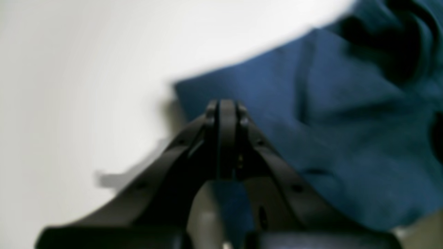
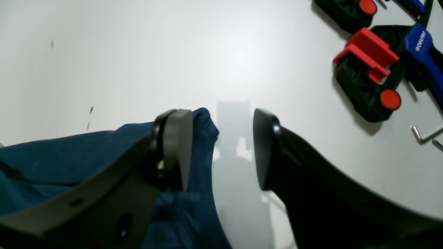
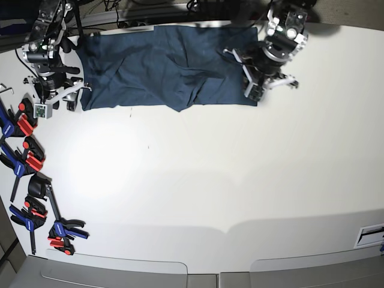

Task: Fold the T-shirt properly
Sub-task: 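Grasp the folded end again with the left gripper and tuck it inward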

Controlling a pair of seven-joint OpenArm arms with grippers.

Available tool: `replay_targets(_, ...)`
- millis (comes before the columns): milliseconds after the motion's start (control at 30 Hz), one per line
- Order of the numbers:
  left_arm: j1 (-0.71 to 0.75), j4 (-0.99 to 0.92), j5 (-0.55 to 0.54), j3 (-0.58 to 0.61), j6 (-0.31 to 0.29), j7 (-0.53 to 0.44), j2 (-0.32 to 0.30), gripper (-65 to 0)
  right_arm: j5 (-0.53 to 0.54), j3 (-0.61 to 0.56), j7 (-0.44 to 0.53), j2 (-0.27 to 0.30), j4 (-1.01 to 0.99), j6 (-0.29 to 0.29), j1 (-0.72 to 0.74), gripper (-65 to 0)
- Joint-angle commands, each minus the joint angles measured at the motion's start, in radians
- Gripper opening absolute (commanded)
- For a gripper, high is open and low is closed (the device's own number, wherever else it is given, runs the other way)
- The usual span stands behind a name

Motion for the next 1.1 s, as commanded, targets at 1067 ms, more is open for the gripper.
replay_targets(1067,-0.170,-0.067,-0.062,0.317,-0.034,-0.129,0.174,-65.0,0.008,0.006,0.020,0.014,0.015,0.001,0.007,-38.1)
